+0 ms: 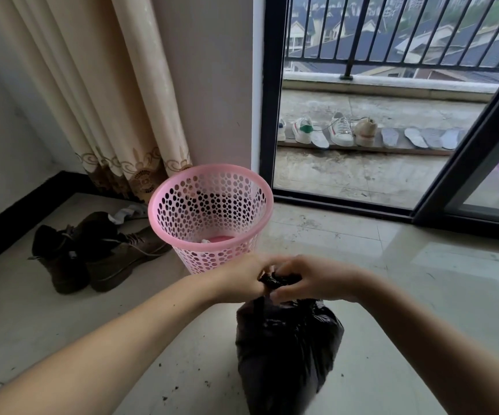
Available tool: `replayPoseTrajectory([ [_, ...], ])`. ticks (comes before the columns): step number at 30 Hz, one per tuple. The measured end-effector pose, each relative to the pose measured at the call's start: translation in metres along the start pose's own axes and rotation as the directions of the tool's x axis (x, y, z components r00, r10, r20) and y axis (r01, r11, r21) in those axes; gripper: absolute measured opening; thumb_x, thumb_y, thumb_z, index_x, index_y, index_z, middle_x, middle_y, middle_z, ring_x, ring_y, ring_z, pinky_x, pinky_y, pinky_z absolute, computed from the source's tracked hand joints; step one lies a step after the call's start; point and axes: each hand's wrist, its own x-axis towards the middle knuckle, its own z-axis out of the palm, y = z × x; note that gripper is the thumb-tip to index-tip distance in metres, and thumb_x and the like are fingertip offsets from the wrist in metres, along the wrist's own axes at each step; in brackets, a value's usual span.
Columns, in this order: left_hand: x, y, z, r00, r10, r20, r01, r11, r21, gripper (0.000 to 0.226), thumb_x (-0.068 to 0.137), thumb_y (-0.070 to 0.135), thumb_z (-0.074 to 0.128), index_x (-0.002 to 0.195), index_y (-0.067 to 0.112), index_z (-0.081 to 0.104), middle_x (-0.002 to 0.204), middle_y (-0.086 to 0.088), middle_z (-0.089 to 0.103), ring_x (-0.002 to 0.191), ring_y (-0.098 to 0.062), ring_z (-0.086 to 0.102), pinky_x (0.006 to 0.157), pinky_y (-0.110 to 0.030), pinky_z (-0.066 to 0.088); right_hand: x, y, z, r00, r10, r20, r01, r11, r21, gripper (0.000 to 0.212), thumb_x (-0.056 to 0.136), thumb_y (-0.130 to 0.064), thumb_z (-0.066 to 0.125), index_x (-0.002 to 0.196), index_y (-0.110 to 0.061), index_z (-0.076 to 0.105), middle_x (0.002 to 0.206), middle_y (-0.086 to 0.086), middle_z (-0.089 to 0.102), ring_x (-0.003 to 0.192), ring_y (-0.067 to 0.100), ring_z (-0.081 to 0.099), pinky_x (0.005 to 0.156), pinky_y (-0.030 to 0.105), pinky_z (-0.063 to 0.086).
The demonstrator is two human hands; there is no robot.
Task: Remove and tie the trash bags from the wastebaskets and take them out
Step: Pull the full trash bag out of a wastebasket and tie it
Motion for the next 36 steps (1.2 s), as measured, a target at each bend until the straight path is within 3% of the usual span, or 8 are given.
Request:
replayPoseTrajectory([
  [3,0.000,0.006,0.008,1.000,-0.027,0.008,0.028,0.927,-0.373,0.014,0.085,0.009,0.061,0.096,0.018,0.062,0.089,0.005,0.061,0.084,-0.007,0.056,0.075,-0.016,0.045,-0.003,0.003,-0.008,0.998,-0.062,-0.019,0.065,0.979,0.191,0.019,0.084,-0.032,0.066,0.077,-0.014,0.067,0.068,-0.001,0.052,0.065,0.009,0.045,0.063,0.027,0.034],
  [6,0.004,-0.001,0.007,0.990,-0.139,-0.014,0.096,0.751,-0.653,0.020,0.091,0.008,0.057,0.082,0.024,0.064,0.074,0.018,0.065,0.077,0.005,0.060,0.080,-0.013,0.046,-0.004,0.018,-0.013,0.993,-0.079,-0.089,0.111,0.889,0.445,0.022,0.084,-0.029,0.062,0.089,-0.008,0.067,0.081,0.006,0.057,0.079,0.019,0.051,0.073,0.033,0.038],
  [9,0.004,-0.014,0.001,0.984,-0.180,0.021,0.115,0.529,-0.841,0.016,0.094,0.010,0.052,0.084,0.012,0.064,0.080,0.000,0.069,0.082,-0.010,0.064,0.089,-0.027,0.048,-0.003,0.037,-0.008,0.986,-0.001,-0.168,0.126,0.668,0.733,0.016,0.088,-0.018,0.056,0.087,-0.004,0.064,0.089,0.010,0.066,0.086,0.022,0.061,0.080,0.028,0.051],
  [13,0.007,-0.027,0.005,0.979,-0.178,0.101,0.168,0.415,-0.894,0.026,0.094,0.017,0.052,0.068,0.015,0.047,0.050,0.004,0.039,0.048,-0.011,0.041,0.074,-0.026,0.050,0.006,0.057,0.002,0.975,0.089,-0.205,0.144,0.452,0.880,0.024,0.089,-0.016,0.055,0.066,-0.012,0.050,0.057,0.001,0.050,0.055,0.014,0.049,0.061,0.022,0.048],
  [17,0.009,-0.050,0.022,0.951,-0.263,0.160,0.292,0.609,-0.737,0.037,0.094,0.032,0.052,0.062,0.017,0.042,0.042,0.009,0.032,0.041,-0.008,0.028,0.062,-0.024,0.035,0.020,0.076,0.032,0.938,0.059,-0.342,0.012,0.979,0.201,0.031,0.095,-0.026,0.050,0.066,-0.014,0.051,0.056,-0.006,0.040,0.051,0.009,0.036,0.052,0.020,0.032],
  [21,0.012,-0.068,0.049,0.948,-0.291,0.127,0.314,0.799,-0.513,0.042,0.096,0.034,0.048,0.061,0.017,0.033,0.051,0.003,0.028,0.039,-0.006,0.028,0.050,-0.019,0.030,0.033,0.091,0.064,0.959,-0.055,-0.277,0.020,0.992,-0.127,0.025,0.097,-0.020,0.044,0.074,-0.015,0.048,0.063,-0.003,0.045,0.056,0.011,0.040,0.056,0.024,0.028],
  [26,0.023,-0.090,0.067,0.952,-0.293,0.088,0.302,0.854,-0.423,0.039,0.096,0.037,0.047,0.067,0.012,0.039,0.056,0.000,0.030,0.046,-0.010,0.033,0.052,-0.019,0.035,0.050,0.109,0.073,0.957,-0.052,-0.285,-0.021,0.968,-0.248,0.025,0.098,-0.023,0.041,0.087,-0.003,0.052,0.079,0.017,0.060,0.070,0.029,0.053,0.062,0.032,0.030],
  [36,0.015,-0.099,0.103,0.866,-0.478,0.148,0.489,0.747,-0.450,0.044,0.093,0.041,0.049,0.059,0.016,0.040,0.051,0.006,0.038,0.051,-0.011,0.041,0.062,-0.028,0.037,0.047,0.117,0.100,0.977,0.147,-0.158,-0.169,0.975,-0.141,0.025,0.098,-0.030,0.038,0.079,-0.015,0.039,0.079,0.012,0.057,0.074,0.029,0.054,0.068,0.039,0.041],
])
